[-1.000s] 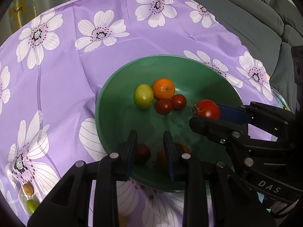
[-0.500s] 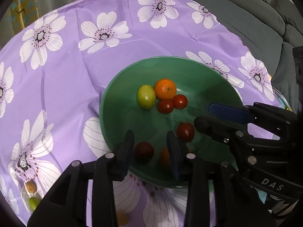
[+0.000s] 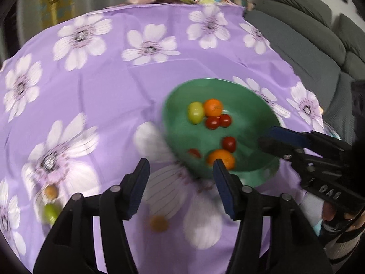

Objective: Organize fruits
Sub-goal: 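Withdraw the right tool from the bowl toward the small yellow fruit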

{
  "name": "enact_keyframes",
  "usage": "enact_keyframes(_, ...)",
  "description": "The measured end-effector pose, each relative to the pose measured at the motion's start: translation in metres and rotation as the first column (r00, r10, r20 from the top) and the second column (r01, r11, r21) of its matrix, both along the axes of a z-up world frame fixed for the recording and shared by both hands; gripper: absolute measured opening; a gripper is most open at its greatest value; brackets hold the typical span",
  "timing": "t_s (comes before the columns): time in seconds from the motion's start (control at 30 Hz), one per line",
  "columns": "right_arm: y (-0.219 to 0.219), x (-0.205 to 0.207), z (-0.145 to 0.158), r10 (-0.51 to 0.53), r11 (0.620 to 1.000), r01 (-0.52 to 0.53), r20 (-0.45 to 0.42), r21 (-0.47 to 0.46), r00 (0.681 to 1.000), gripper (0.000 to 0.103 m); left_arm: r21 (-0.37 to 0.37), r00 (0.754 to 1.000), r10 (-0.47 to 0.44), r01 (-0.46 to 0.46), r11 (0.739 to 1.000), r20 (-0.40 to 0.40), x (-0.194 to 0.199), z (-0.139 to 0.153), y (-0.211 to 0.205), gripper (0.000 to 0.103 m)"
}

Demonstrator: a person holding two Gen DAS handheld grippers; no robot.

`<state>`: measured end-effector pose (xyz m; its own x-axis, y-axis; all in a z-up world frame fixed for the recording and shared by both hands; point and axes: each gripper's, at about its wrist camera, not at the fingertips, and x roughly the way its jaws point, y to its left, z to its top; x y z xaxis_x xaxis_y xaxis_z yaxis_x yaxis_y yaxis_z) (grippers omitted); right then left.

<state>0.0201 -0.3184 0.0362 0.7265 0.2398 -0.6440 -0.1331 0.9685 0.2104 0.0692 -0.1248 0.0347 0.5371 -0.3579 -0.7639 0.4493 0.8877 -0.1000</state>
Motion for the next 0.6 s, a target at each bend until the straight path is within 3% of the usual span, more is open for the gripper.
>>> enact_keyframes(0.13, 0.010, -0.009, 0.005, 0.026, 1.000, -0.026, 0.006, -0.005, 1.000, 0.035, -0.017, 0.994, 0.100, -0.100, 0.995, -0.040, -0.010, -0.008, 0.041, 0.066)
enact_keyframes(0.2, 0.016, -0.012, 0.005, 0.045, 0.999, -0.045, 0.007, -0.008, 0.999, 0.041, -0.024, 0.985, 0.149, -0.152, 0.988, -0.081, -0.014, -0.017, 0.061, 0.066)
enact_keyframes(0.3, 0.029, -0.014, 0.004, 0.088, 0.996, -0.089, -0.003, -0.013, 0.996, 0.042, -0.020, 0.967, 0.219, -0.223, 0.975, -0.128, -0.023, -0.031, 0.088, 0.066)
enact_keyframes(0.6, 0.073, -0.025, -0.011, 0.244, 0.970, -0.245, -0.051, -0.011, 0.968, 0.042, -0.109, 0.948, 0.273, -0.293, 0.950, -0.165, -0.061, -0.047, 0.156, 0.066)
